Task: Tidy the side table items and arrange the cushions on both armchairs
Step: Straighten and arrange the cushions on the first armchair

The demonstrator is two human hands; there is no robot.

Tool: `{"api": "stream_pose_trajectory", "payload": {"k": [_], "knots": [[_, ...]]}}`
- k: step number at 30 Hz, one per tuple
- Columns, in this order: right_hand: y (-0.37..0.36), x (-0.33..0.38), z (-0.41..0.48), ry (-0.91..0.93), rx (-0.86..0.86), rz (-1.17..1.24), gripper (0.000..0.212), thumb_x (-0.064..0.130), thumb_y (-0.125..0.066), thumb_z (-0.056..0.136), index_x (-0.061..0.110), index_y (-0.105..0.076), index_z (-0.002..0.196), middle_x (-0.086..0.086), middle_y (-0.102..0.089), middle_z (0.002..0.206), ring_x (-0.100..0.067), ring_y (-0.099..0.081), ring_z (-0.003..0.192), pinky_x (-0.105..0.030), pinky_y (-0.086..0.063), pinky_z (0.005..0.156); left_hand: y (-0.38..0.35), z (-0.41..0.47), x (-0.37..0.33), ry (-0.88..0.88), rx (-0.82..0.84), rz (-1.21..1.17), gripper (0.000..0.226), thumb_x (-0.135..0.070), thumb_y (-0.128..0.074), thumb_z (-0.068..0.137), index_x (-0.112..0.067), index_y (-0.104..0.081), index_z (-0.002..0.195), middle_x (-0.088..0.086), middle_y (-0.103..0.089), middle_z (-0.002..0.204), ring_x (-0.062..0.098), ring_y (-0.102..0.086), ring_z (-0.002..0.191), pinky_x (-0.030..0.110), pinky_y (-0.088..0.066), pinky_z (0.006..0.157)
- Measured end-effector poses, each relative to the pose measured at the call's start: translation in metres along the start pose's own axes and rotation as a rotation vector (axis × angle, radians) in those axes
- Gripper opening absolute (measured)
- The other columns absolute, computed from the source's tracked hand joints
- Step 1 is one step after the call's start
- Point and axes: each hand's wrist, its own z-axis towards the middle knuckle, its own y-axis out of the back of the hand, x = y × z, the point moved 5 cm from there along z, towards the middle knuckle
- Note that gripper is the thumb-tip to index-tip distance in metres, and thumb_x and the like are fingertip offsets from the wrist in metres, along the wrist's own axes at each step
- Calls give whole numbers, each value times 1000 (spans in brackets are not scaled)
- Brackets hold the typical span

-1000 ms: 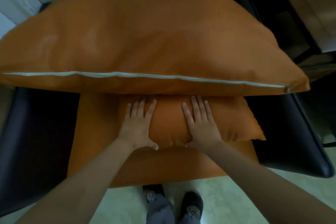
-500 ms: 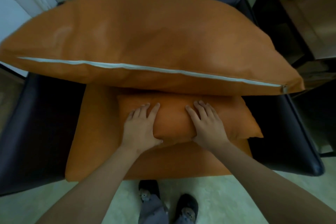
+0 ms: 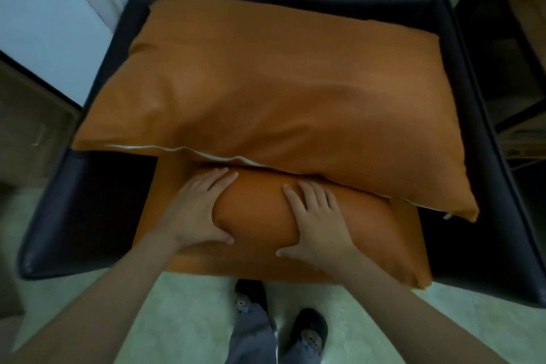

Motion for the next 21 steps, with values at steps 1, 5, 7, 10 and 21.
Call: {"api": "stream_pose_trajectory", "payload": {"k": [1, 5, 7, 10, 21], "knots": [[3, -7, 3, 27, 15, 44, 117, 80, -62, 58, 24, -16, 150, -11, -22, 154, -30, -19, 142, -44, -12, 116, 1, -4, 3, 36, -65, 0, 131, -75, -74, 45, -37, -5, 149, -8, -7, 159, 14, -7, 146, 35, -3, 118], [13, -34, 7, 16, 37, 178, 103, 89, -42, 63, 37, -13, 148, 4, -16, 155, -18, -12, 143, -36, -8, 117, -35, -65, 11, 609, -461, -406, 136, -71, -80, 40, -28, -12, 150, 2, -6, 159, 26, -9, 145, 50, -14, 117], [12, -40, 7, -12, 42, 194, 106, 92, -36, 57, 38, -17, 147, 6, -21, 153, -16, -17, 141, -36, -12, 116, -64, -88, -9, 843, -595, -601, 137, -68, -76, 41, -22, -7, 150, 8, -5, 159, 31, -9, 145, 57, -17, 114], [10, -41, 7, -22, 52, 238, 110, 92, -41, 53, 38, -20, 146, 6, -24, 152, -16, -20, 140, -36, -13, 115, -99, -92, -35, 1057, -690, -984, 138, -64, -76, 44, -25, 3, 150, 6, -1, 159, 32, -11, 144, 59, -24, 112], [14, -48, 24, -104, 149, 244, 99, 79, -58, 62, 33, -26, 144, 7, -30, 149, -18, -26, 136, -41, -19, 111, -128, -42, -114, 1049, -498, -2099, 139, -46, -92, 36, -44, -6, 145, -2, -44, 136, 30, -51, 118, 58, -50, 91]]}}
